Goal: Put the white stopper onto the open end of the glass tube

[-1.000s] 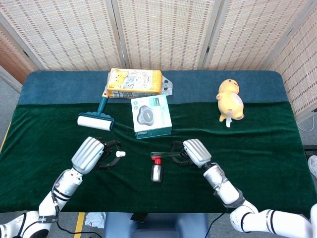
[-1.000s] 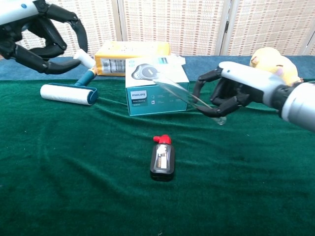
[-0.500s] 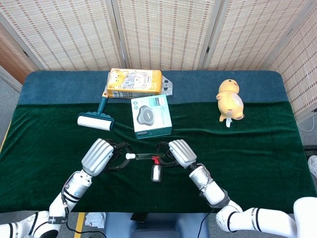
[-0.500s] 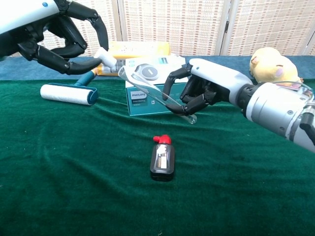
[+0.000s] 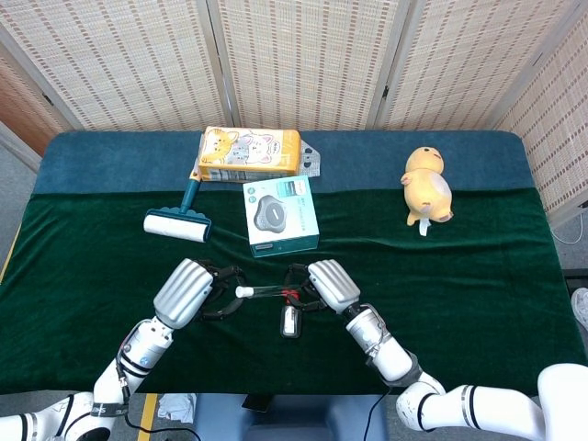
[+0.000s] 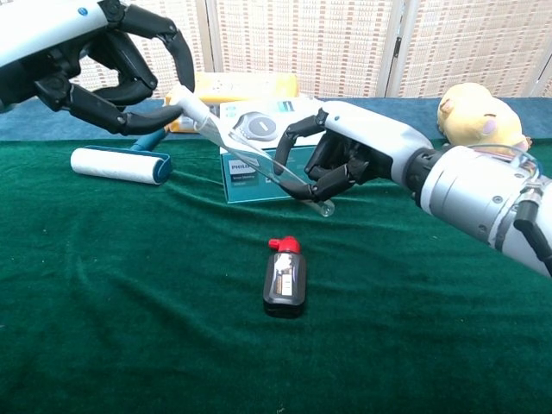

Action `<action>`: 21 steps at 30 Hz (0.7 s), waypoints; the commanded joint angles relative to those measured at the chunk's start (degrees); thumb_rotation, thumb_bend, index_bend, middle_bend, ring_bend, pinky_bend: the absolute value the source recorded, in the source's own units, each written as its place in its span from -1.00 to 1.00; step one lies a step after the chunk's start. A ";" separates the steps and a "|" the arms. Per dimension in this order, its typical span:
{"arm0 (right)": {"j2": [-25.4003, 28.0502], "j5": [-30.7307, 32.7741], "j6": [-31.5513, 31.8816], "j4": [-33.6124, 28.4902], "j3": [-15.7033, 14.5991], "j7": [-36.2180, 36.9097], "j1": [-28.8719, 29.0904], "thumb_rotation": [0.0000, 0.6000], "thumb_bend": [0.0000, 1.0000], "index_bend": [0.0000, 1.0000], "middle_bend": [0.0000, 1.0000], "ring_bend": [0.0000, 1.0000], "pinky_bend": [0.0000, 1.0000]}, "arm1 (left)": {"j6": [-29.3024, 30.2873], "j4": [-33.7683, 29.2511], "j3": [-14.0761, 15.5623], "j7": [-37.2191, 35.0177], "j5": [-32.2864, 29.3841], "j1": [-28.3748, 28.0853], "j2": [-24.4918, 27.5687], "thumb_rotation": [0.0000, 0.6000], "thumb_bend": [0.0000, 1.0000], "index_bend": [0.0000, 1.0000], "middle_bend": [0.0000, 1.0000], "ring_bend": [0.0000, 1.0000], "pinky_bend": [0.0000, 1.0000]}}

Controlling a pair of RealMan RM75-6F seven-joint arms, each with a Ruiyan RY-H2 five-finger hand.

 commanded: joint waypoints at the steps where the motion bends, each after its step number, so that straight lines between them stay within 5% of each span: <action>1: 0.04 -0.07 0.06 -0.02 0.02 0.21 0.07 0.85 0.54 0.81 1.00 1.00 1.00 | 0.00 0.02 0.06 -0.02 -0.01 0.00 0.05 1.00 0.26 0.29 0.98 0.70 0.43; 21: -0.03 -0.10 0.67 0.45 -0.17 1.44 0.19 0.85 0.54 0.82 1.00 1.00 1.00 | 0.44 0.01 0.44 -0.55 0.00 0.17 0.36 1.00 0.26 0.29 0.98 0.69 0.43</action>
